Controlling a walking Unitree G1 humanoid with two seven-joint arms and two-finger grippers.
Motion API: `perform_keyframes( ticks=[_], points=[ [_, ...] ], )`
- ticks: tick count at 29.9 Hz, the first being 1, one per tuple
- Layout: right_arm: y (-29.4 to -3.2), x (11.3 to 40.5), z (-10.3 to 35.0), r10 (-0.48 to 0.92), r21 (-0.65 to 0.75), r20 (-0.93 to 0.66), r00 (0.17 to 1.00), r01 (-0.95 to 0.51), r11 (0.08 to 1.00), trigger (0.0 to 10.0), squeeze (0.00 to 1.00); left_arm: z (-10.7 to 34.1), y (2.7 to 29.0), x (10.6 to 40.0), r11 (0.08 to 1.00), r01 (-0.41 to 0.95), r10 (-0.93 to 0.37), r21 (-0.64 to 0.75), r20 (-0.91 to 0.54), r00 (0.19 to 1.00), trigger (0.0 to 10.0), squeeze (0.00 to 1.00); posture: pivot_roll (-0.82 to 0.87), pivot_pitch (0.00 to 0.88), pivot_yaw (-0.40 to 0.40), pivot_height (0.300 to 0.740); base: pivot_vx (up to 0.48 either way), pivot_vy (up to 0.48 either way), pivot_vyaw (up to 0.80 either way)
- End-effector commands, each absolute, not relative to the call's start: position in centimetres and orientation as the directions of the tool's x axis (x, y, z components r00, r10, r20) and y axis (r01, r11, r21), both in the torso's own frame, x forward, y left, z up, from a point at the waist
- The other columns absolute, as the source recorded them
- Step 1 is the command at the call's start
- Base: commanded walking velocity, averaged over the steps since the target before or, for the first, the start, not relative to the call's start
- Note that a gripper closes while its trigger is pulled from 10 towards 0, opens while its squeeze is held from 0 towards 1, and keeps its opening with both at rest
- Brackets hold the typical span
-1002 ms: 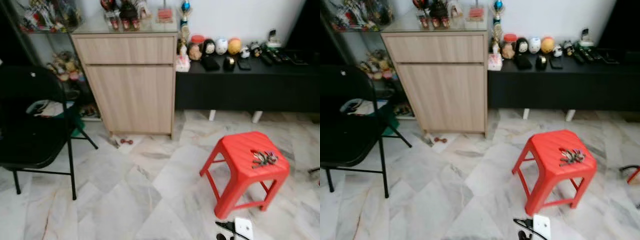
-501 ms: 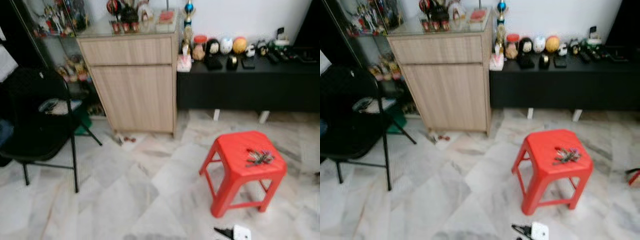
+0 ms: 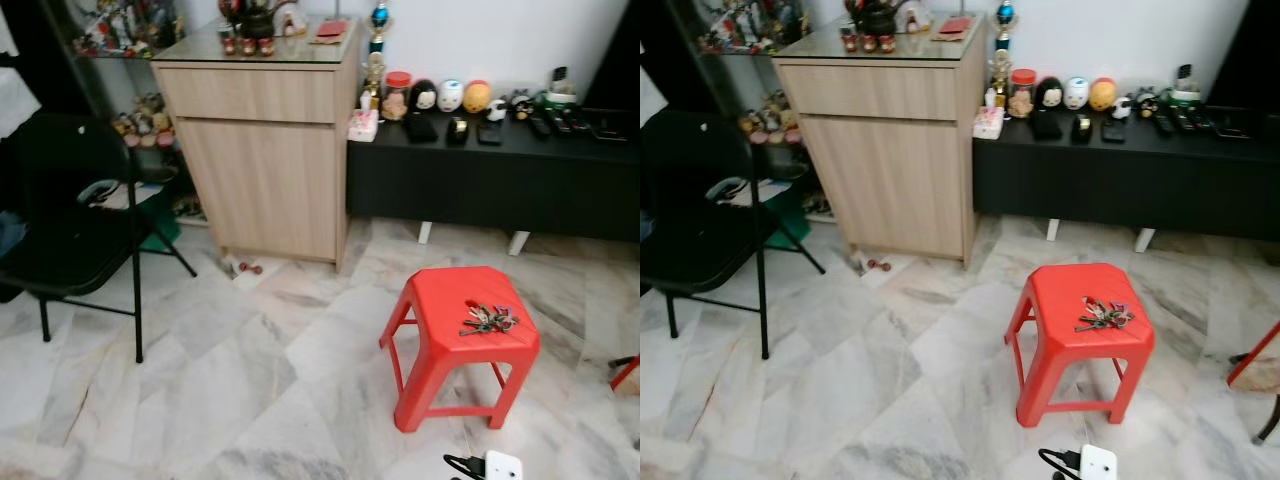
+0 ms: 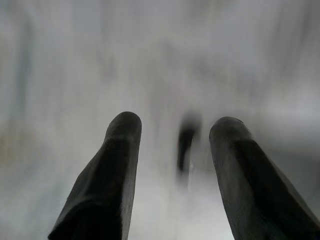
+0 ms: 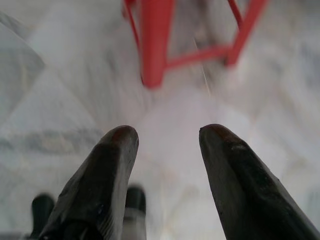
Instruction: Hang keys on a hook
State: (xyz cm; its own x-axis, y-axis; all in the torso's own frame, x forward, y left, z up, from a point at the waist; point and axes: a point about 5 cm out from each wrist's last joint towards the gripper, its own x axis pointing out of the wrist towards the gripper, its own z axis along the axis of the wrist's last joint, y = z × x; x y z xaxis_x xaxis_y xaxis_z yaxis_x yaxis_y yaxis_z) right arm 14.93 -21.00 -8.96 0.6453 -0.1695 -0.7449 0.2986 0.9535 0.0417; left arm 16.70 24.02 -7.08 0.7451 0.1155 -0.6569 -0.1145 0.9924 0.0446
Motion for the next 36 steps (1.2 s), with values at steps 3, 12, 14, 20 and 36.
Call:
perform_keyframes(
  ticks=[3, 12, 14, 20, 36],
  points=[
    [-21.4, 15.6, -8.2, -0.231, 0.004, -0.669, 0.706, 0.314, 0.949, 10.0, 0.0, 0.3, 24.7, 24.7, 0.991, -0.06, 0.087, 0.116, -0.238, 0.967, 10.0, 0.0, 0.1, 0.0, -0.023, 0.74, 0.0, 0.0, 0.0],
    [-25.1, 19.4, -2.0, -0.317, -0.058, -0.235, 0.919, 0.312, 0.948, 10.0, 0.0, 4.6, 22.4, 25.2, 0.994, 0.034, -0.037, 0.103, 0.022, 0.999, 10.0, 0.0, 0.11, 0.0, -0.027, 0.74, 0.0, 0.0, 0.0],
    [-24.7, 19.6, -0.4, -0.269, -0.068, -0.133, 0.954, 0.262, 0.963, 10.0, 0.0, 5.5, 21.9, 24.8, 0.993, 0.054, -0.06, 0.102, 0.052, 0.997, 10.0, 0.0, 0.11, 0.0, -0.025, 0.74, 0.0, 0.0, 0.0],
    [-23.0, 19.4, 2.6, -0.144, -0.064, -0.014, 0.99, 0.142, 0.988, 10.0, 0.0, 6.2, 21.0, 23.5, 0.985, 0.12, -0.127, 0.122, 0.054, 0.99, 10.0, 0.0, 0.11, 0.0, -0.027, 0.74, 0.0, 0.0, 0.0],
    [-23.4, 19.9, -0.4, -0.267, 0.134, -0.256, 0.929, 0.307, 0.942, 10.0, 0.0, 4.6, 21.4, 25.4, 0.994, 0.056, -0.049, 0.091, -0.079, 0.996, 10.0, 0.0, 0.11, 0.0, -0.028, 0.74, 0.0, 0.0, 0.0]
  ],
)
